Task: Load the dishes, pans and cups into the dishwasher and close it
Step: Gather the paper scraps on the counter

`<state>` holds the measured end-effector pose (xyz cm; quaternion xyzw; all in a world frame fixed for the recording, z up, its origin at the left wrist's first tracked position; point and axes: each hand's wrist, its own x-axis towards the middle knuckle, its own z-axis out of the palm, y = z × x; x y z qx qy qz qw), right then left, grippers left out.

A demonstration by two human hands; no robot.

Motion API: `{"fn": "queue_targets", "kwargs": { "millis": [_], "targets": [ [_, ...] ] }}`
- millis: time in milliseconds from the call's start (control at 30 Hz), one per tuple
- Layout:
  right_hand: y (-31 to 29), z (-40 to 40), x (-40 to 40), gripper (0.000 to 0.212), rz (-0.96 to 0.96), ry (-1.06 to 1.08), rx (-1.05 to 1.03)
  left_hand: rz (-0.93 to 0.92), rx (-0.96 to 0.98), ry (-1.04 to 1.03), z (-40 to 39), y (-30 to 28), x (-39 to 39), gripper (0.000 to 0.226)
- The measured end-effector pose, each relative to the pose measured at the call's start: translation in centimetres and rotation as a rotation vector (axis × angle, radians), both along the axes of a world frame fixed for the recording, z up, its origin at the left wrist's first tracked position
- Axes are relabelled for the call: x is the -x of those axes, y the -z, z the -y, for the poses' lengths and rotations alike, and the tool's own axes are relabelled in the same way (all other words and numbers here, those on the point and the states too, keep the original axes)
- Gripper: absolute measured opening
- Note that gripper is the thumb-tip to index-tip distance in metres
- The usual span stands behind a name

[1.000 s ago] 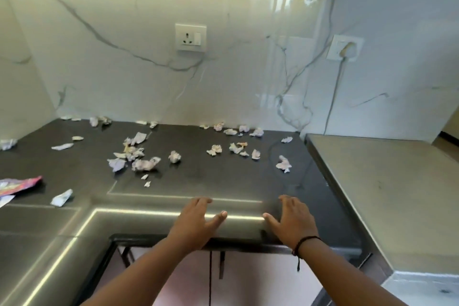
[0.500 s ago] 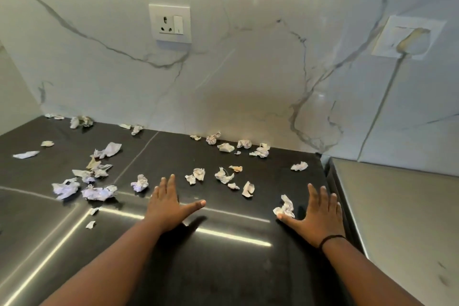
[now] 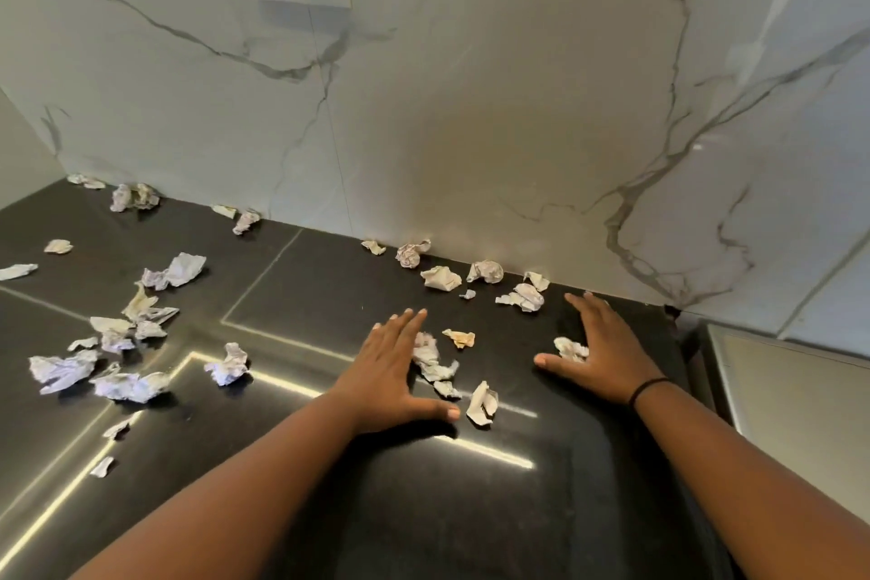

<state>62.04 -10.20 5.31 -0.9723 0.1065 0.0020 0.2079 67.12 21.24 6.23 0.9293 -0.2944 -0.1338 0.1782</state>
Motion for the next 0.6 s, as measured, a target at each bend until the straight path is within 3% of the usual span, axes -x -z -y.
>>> {"fn": "queue_targets", "kwargs": {
  "millis": [167, 233, 333, 433, 533, 600],
  "targets": [
    [0.2, -2.9, -5.8, 0.105, 0.078, -0.064, 0.067, 0.045, 0.067, 0.181, 4.4, -0.1, 0.9, 0.13],
    [0.3, -4.0, -7.2, 0.09, 0.074, -0.042, 0.157, 0.096, 0.063, 0.221, 5.7, 0.4, 1.3, 0.125],
    [0.7, -4.6, -8.5, 0.056, 0.12, 0.029, 0.208, 0.2, -0.007, 0.216, 7.1, 1.2, 1.4, 0.098],
    [1.1, -4.5, -9.0, 0.031, 0.178, 0.05, 0.085, 0.305, 0.027, 0.14, 7.9, 1.7, 1.1, 0.065],
    [1.4, -4.4, -9.0, 0.023, 0.218, 0.022, 0.036, 0.351, 0.118, 0.071, 8.3, 2.2, 0.9, 0.034],
    [1.4, -4.4, -9.1, 0.024, 0.219, -0.011, 0.016, 0.404, 0.158, 0.061, 8.5, 2.6, 0.9, 0.027]
  ]
}}
